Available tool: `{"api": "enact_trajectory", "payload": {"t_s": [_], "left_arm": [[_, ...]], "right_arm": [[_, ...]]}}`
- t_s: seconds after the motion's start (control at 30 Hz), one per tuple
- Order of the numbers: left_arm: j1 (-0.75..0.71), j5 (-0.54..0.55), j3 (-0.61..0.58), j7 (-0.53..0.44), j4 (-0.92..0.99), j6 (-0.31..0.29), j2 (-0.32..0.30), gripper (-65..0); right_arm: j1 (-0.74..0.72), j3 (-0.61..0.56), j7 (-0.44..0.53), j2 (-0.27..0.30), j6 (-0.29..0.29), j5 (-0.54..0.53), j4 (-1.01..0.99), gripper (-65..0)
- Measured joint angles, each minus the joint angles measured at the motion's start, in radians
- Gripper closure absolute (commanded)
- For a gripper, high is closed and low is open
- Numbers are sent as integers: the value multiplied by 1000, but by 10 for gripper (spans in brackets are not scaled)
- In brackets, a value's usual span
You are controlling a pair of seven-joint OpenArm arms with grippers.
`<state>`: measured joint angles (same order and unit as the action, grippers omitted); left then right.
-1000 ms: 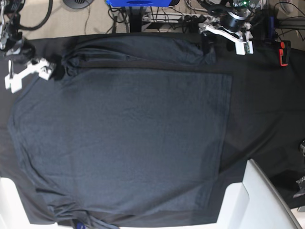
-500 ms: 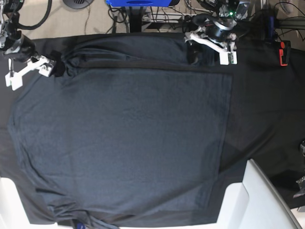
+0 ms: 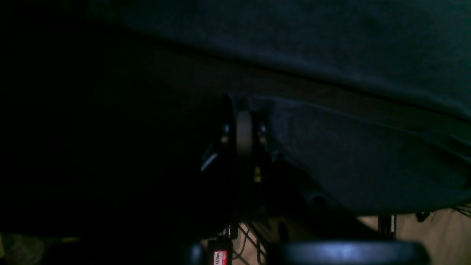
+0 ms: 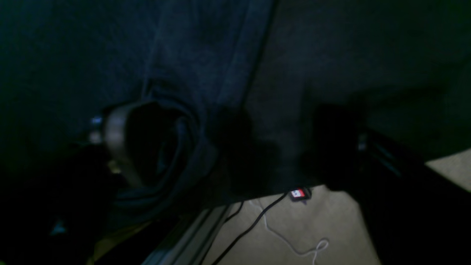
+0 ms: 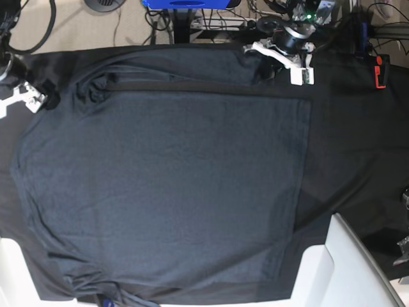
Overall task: Fold the T-shirt properly
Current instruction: 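Pull the collar-side edge with the left gripper toward the shirt's hem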
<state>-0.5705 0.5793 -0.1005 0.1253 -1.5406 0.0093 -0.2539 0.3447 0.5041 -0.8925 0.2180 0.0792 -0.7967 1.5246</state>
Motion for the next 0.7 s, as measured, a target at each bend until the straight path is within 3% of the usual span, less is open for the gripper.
{"api": "enact_trajectory", "payload": {"t_s": [0.1,0.2,0.27,0.7], "left_arm": [[-1,2,1,-1,-33,5,-2,0],[2,1,1,-1,-35,-1,-1,0],[-1,1,1,-1,-34,-1,-1,0],[-1,1,1,-1,-32,2,1,0]], "right_arm": [[-39,0,-1,0,1,-5,-28,-420],[-71,0,-19,0,5,-4,-86,-374],[-69,0,-53,-3,4,0,-100,-372],[-63,-76,-50,-61,-3,0,-105,-369]]}}
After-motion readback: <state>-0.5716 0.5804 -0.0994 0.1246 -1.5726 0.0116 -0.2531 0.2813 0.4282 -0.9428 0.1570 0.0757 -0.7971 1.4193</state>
